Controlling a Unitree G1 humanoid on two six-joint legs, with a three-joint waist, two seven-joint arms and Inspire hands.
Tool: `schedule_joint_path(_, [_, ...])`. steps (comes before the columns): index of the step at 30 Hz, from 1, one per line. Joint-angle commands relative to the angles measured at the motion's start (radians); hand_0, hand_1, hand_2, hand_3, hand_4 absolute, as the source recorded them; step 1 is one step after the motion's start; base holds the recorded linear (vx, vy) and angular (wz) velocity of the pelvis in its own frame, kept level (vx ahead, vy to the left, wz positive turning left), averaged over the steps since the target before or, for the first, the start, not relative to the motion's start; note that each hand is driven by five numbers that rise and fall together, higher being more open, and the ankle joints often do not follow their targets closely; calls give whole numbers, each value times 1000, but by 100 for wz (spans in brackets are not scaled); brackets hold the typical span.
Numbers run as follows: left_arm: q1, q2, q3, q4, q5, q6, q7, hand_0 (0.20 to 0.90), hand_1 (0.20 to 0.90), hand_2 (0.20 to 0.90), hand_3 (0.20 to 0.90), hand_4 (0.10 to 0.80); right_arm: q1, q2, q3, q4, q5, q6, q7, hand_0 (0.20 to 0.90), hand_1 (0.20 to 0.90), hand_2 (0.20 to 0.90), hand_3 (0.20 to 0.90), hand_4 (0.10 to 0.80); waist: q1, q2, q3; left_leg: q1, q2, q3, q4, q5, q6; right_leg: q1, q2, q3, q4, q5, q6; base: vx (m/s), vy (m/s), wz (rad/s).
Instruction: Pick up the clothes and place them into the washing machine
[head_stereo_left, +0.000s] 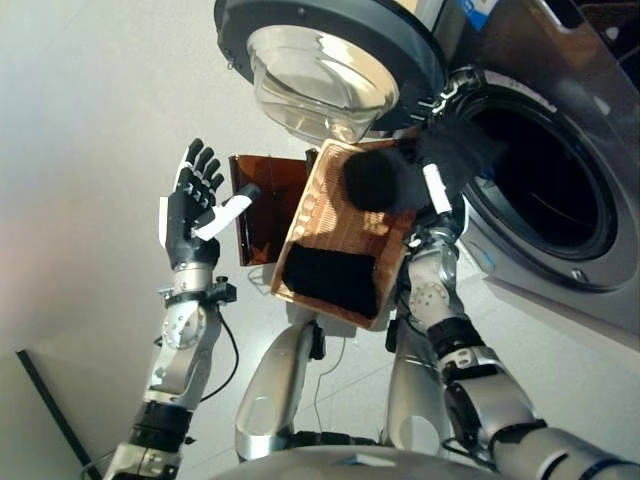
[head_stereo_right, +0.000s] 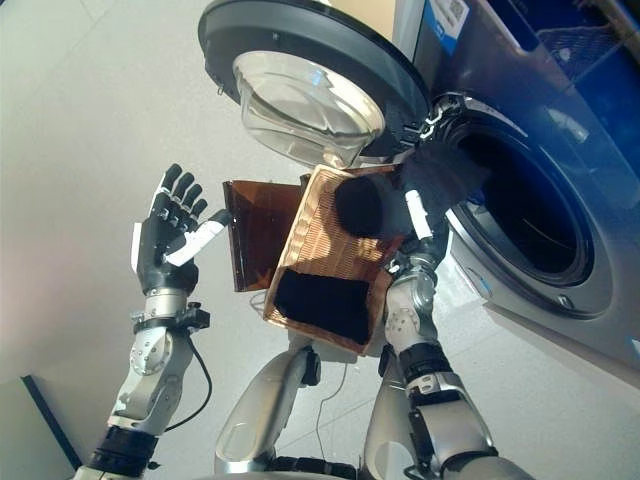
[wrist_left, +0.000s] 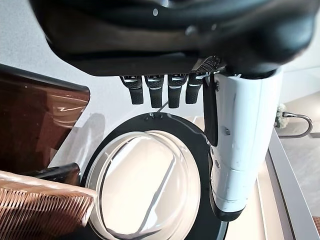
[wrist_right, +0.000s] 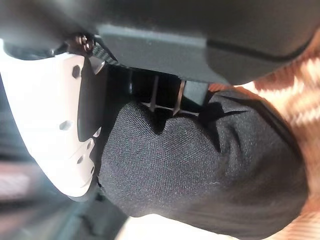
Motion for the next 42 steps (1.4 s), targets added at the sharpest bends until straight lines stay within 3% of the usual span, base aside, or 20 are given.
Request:
schedule_joint_path(1, [32,21,28,-114,6,-99,15,900,900,900,900,800,16,7,-51,-129,51,-128,69,200,200,200,200,300,-9,53,-112,-45,-22,-16,46,-77,-68,-19,-34,18,17,-68,-17,0,0,0])
schedule_joint_path(14, [49,26,5,-122,-21,-111,-4,900,900,900,900,800,-158,-102,-221,-19,136,-213,6,200,200,200,200,300,5,86,-143,-45,-30,-10,42,-81,-65,-25,-35,32,15,-70,-17,0,1,0])
schedule_joint_path(24, [69,45,-15,-116,-48,-120,-41,900,900,900,900,800,-300,-298,-334,195,157,-212,-76,200,200,200,200,300,22,134,-178,-39,-43,-12,33,-84,-64,-23,-41,44,14,-77,-10,11,7,0])
schedule_joint_path(30, [76,63,-32,-140,-73,-129,-66,900,900,900,900,800,-403,-472,-364,339,170,-181,-124,200,200,200,200,300,41,174,-212,-29,-54,-14,19,-87,-65,-17,-49,50,4,-89,-4,8,6,-2])
schedule_joint_path(42, [80,69,-50,-198,-106,-132,-79,900,900,900,900,800,-472,-633,-365,483,158,-137,-183,200,200,200,200,300,55,225,-229,-29,-59,-1,3,-72,-66,-27,-53,61,-1,-80,-1,-2,2,-1])
